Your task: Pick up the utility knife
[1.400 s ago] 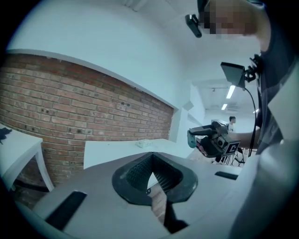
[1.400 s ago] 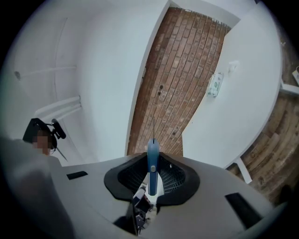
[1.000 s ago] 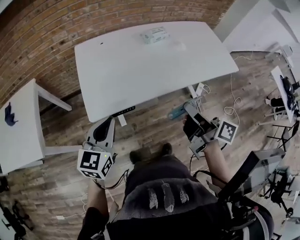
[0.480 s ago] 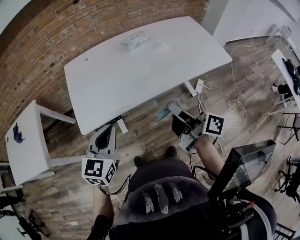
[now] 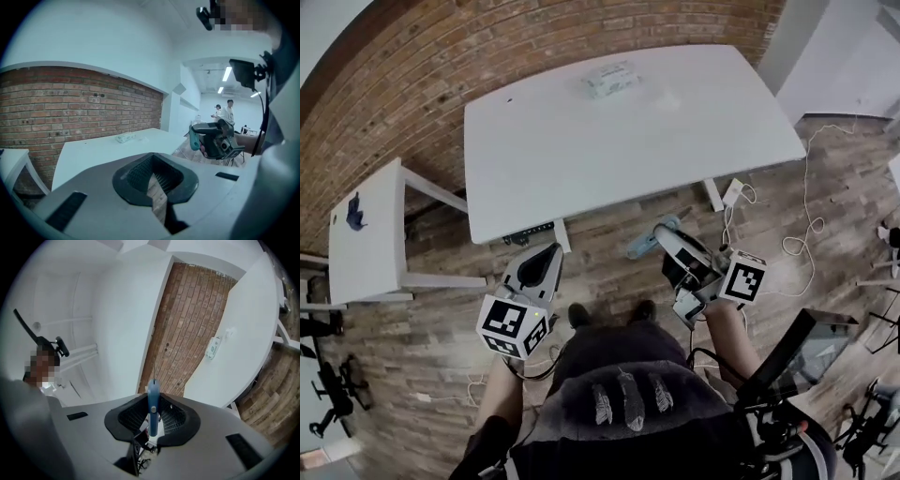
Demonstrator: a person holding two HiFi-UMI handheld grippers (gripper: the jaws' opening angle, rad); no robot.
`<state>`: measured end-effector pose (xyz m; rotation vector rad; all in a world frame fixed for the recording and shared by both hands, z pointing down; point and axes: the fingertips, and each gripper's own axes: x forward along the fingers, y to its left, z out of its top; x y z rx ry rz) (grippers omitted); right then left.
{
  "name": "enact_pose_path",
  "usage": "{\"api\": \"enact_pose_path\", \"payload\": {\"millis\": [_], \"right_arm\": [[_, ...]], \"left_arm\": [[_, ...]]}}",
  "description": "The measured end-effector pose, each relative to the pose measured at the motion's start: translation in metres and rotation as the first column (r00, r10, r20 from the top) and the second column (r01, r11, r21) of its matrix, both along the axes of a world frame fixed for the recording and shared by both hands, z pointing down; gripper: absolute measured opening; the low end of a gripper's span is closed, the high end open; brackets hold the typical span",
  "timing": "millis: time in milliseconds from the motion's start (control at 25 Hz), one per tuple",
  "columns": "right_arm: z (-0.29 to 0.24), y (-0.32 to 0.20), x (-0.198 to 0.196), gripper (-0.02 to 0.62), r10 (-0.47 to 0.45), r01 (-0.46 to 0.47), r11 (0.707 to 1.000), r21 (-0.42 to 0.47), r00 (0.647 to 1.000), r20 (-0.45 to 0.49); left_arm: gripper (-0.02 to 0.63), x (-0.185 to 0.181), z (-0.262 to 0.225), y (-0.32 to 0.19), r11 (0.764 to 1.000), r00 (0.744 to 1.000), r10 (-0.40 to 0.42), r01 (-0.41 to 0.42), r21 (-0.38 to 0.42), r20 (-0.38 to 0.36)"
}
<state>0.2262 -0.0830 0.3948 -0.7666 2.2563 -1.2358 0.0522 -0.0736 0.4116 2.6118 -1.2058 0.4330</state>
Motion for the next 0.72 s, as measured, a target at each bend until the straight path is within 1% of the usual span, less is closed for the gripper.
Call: {"api": "enact_pose_path", "payload": {"millis": [120, 240, 320, 440, 480, 600, 720], "right_arm": [[0.005, -0.003, 0.006, 0.072, -0.034, 0.034, 0.999, 0.018, 0.999, -0.002], [0.013, 0.003, 0.001, 0.072, -0.069, 0.069, 0.997, 0.016, 0.997, -0.028], [0.014, 0.005, -0.006, 0.072, -0.09, 0.091, 0.996, 0.017, 0.994, -0.061], [0.014, 0.01, -0.017, 0.072, -0.116, 0.12, 0.993, 0.02, 0.982, -0.146], [0.012, 0.011, -0.019, 0.072, -0.119, 0.123, 0.992, 0.02, 0.981, -0.154], [0.0, 0.015, -0.024, 0.071, -0.104, 0.109, 0.994, 0.031, 0.986, -0.133], [-0.009, 0.02, -0.039, 0.072, -0.089, 0.097, 0.994, 0.046, 0.984, -0.153]], "left_arm": [[-0.003, 0.014, 0.003, -0.001, 1.0, 1.0, 0.003, -0.003, -0.017, 0.018], [-0.003, 0.012, 0.015, 0.014, 0.999, 0.999, -0.001, 0.003, -0.043, 0.047], [-0.003, 0.006, 0.02, 0.019, 0.999, 0.999, -0.007, 0.009, -0.045, 0.05], [-0.003, 0.001, 0.025, 0.023, 0.998, 1.0, -0.017, 0.017, -0.054, 0.016], [-0.003, 0.0, 0.027, 0.023, 0.998, 1.0, -0.014, 0.014, -0.058, 0.005], [-0.003, 0.003, 0.027, 0.022, 0.998, 0.999, 0.021, -0.023, -0.06, -0.029], [-0.003, -0.004, 0.019, 0.022, 0.999, 0.997, 0.045, -0.047, -0.024, -0.067]]}}
